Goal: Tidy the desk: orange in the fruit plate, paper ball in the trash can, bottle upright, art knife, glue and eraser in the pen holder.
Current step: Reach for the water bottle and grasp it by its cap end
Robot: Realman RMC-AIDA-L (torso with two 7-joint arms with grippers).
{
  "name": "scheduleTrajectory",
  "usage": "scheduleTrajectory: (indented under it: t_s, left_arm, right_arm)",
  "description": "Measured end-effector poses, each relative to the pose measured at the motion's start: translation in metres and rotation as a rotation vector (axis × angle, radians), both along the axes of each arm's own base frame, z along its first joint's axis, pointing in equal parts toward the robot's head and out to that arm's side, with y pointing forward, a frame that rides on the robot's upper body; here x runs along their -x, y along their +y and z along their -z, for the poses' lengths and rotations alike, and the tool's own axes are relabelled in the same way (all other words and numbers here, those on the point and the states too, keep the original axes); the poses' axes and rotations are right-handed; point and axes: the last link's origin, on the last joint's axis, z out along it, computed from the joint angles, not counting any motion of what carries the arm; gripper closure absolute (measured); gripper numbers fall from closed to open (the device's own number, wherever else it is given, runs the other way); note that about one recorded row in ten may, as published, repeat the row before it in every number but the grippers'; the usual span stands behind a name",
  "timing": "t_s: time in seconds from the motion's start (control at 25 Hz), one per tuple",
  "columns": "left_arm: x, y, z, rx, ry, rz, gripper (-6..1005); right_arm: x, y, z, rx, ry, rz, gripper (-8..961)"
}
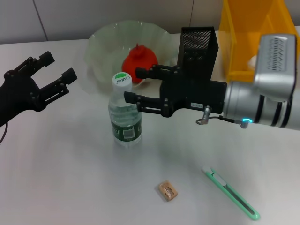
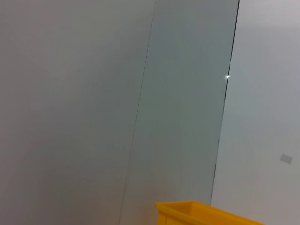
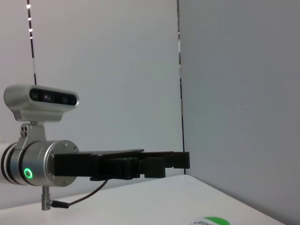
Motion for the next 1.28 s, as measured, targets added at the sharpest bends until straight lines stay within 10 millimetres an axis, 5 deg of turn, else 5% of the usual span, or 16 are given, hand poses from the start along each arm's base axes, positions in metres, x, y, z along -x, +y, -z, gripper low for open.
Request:
scheduleTrajectory:
  t_s: [0.32, 0.64, 0.92, 1.28]
  left_arm:
    - [-0.001, -0.005, -0.003, 0.027, 0.024, 0.045, 176]
    - [-0.012, -0.01, 0.009, 0.177, 0.101, 0.141, 178]
    - [-0.029, 0.01, 0.024, 0.194, 0.152, 0.145, 178]
    - [-0.044, 0.021, 0.037, 0.247, 0.193, 0.163, 180]
  right_arm:
    - [-0.02, -0.019, -0.014, 0.028, -0.005, -0.006, 283]
    - [-0.067, -0.051, -0.06, 0.094, -0.076, 0.079, 283]
    - [-0.097, -0.071, -0.083, 0.125, -0.113, 0.143, 283]
    - [-0.111, -0.083, -0.091, 0.156, -0.162, 0.176, 283]
